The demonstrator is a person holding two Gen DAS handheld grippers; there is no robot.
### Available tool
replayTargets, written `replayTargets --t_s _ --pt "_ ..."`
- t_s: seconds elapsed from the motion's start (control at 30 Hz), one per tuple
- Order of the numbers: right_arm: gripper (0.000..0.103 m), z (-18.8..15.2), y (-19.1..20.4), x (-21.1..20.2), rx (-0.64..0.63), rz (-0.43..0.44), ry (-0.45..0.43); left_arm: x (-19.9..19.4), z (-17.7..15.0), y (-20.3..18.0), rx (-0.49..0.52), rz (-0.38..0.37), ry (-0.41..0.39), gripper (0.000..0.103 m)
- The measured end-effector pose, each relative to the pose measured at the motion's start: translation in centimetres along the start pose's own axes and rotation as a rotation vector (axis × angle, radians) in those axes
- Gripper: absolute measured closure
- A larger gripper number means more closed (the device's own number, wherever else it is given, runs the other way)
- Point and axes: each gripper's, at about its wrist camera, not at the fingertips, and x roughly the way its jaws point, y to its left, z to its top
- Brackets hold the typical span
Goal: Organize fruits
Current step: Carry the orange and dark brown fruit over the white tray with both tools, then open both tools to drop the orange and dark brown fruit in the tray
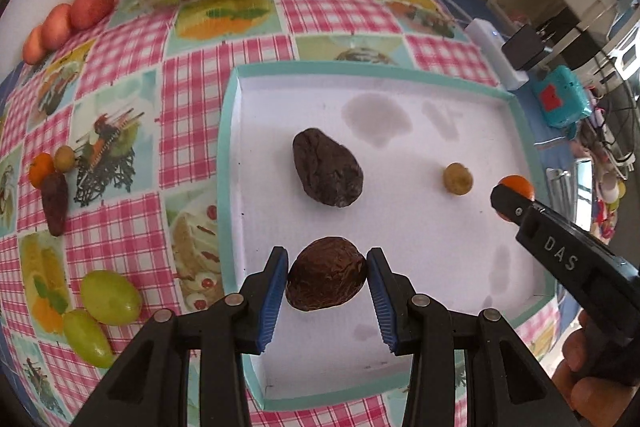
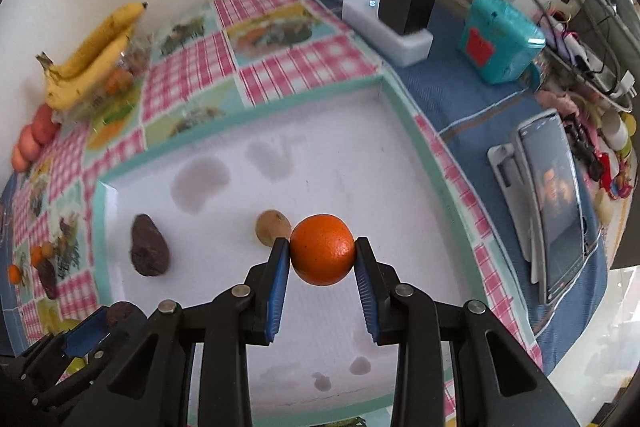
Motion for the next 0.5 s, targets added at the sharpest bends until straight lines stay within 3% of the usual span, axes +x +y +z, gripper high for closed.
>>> replayTargets --t_s 0.5 --pt "0.069 -0.3 -0.2 2.8 -0.008 -0.024 0.063 2.5 -0.2 -0.8 0.011 0.027 0.031 0.06"
